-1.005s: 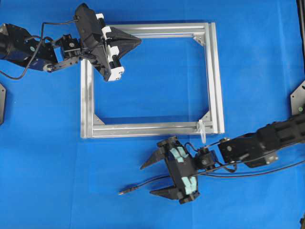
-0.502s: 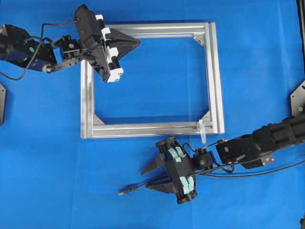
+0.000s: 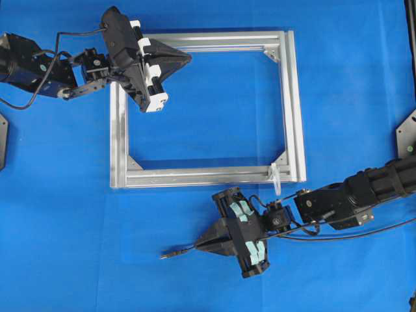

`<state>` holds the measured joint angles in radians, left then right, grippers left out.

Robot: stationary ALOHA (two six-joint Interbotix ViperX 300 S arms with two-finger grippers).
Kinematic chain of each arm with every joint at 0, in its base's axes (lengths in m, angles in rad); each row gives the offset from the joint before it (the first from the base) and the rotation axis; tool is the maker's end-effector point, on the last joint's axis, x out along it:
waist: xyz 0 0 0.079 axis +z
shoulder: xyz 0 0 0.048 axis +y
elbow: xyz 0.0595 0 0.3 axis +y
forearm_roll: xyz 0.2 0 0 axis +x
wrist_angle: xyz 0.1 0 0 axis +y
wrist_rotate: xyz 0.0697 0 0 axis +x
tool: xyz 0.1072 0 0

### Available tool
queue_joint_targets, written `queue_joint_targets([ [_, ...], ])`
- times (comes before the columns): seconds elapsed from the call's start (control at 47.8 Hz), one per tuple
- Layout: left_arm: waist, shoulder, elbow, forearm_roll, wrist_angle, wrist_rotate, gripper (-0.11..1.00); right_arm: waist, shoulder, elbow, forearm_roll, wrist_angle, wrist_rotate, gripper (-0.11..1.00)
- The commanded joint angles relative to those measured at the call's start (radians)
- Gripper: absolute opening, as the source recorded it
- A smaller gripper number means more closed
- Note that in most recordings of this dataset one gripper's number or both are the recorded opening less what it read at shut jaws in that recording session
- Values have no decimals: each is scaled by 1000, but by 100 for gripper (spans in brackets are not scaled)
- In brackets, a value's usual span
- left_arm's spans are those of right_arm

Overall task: Insert the wire through the string loop located on the right side.
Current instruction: 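Lift the cable with the right gripper and move it rightward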

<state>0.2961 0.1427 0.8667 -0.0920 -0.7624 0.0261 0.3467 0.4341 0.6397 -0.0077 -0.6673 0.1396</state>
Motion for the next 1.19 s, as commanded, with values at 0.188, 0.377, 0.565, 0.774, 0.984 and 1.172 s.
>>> queue_joint_targets([
  [0.188,-2,-31,-6,3,-5,2,0,0,-71,3,-2,-8,0,-2],
  [0.377,-2,-32,-6,3,-5,2,0,0,-150,31,-2,6,0,-2],
  [0.565,-2,-31,-6,3,-5,2,0,0,-210,46,-2,63,-6,-2],
  [0.774,-5,-31,-6,3,-5,2,0,0,-210,44,-2,72,-6,-2],
  [0.984,-3,-32,-6,3,-5,2,0,0,-210,46,-2,74,-6,-2],
  [1.172,-5,-31,-6,3,-5,2,0,0,-210,46,-2,75,-6,-2],
])
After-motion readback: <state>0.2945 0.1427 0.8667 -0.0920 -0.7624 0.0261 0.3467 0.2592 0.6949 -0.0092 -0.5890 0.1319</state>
